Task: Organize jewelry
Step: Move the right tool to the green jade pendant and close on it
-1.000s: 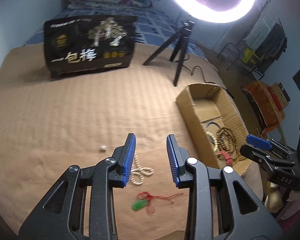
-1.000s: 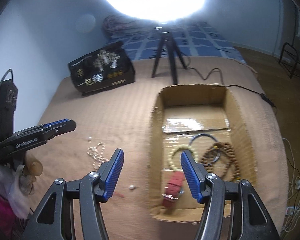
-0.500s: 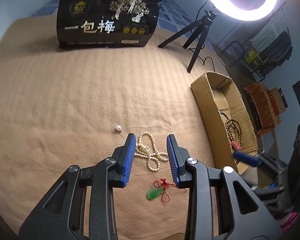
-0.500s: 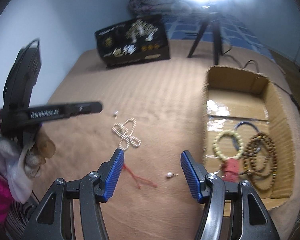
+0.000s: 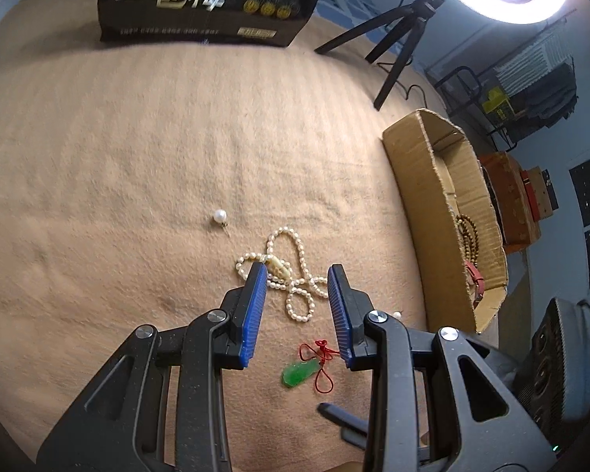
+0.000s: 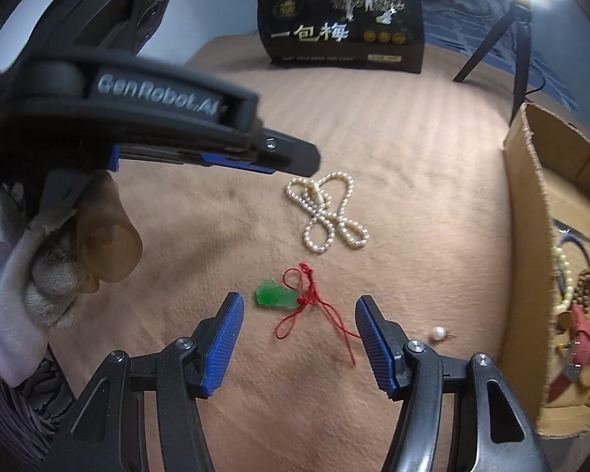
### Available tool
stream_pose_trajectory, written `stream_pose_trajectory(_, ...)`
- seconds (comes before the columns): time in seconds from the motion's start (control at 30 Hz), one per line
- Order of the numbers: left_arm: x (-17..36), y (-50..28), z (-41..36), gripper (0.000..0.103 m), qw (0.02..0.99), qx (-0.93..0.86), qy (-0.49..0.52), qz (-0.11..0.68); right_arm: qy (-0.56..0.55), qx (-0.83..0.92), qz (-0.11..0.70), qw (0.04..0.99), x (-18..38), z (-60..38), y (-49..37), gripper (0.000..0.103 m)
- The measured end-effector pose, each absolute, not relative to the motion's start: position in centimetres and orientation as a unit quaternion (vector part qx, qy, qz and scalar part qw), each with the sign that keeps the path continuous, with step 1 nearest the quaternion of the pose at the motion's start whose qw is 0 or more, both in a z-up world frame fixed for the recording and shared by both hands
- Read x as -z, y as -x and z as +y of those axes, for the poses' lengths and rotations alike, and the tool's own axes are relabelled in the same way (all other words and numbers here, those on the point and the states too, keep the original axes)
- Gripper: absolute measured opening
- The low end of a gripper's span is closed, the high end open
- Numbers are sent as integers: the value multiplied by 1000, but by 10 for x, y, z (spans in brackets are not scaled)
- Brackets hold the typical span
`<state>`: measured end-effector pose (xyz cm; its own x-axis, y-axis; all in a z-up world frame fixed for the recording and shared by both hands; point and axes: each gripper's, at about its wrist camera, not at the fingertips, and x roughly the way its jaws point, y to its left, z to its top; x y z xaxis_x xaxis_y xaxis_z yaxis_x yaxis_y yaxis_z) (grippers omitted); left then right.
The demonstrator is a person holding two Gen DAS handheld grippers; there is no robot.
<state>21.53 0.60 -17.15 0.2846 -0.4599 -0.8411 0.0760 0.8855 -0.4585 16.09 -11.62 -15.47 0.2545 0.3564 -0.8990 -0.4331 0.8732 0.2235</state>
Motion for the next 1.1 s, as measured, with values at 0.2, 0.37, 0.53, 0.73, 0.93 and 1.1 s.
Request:
stream_pose_trajectory(0.2, 187, -221, 14, 32, 773, 155, 184, 587, 47, -245, 545, 800, 163, -107, -158, 62)
stream_pose_trajectory(0.37, 194, -224, 15, 32, 769, 150, 184, 594, 49, -242, 542, 804, 167, -103, -159, 62)
stream_pose_trajectory(0.53, 198, -227, 20, 32, 765, 143, 193, 597, 78, -237, 543, 802, 175, -92, -161, 55)
stream_pose_trajectory(0.73, 199, -226, 21, 32, 763, 144, 193, 599, 109, -225, 541, 803, 180, -90, -161, 29)
stream_pose_trajectory(0.93, 201, -227, 7, 32, 763, 146, 185, 603, 96, -221, 550, 799, 180, -104, -167, 11)
stream_pose_trajectory(1.1, 205, -229, -3, 44, 761, 133, 182, 609, 85, -214, 555, 799, 180, -117, -169, 7)
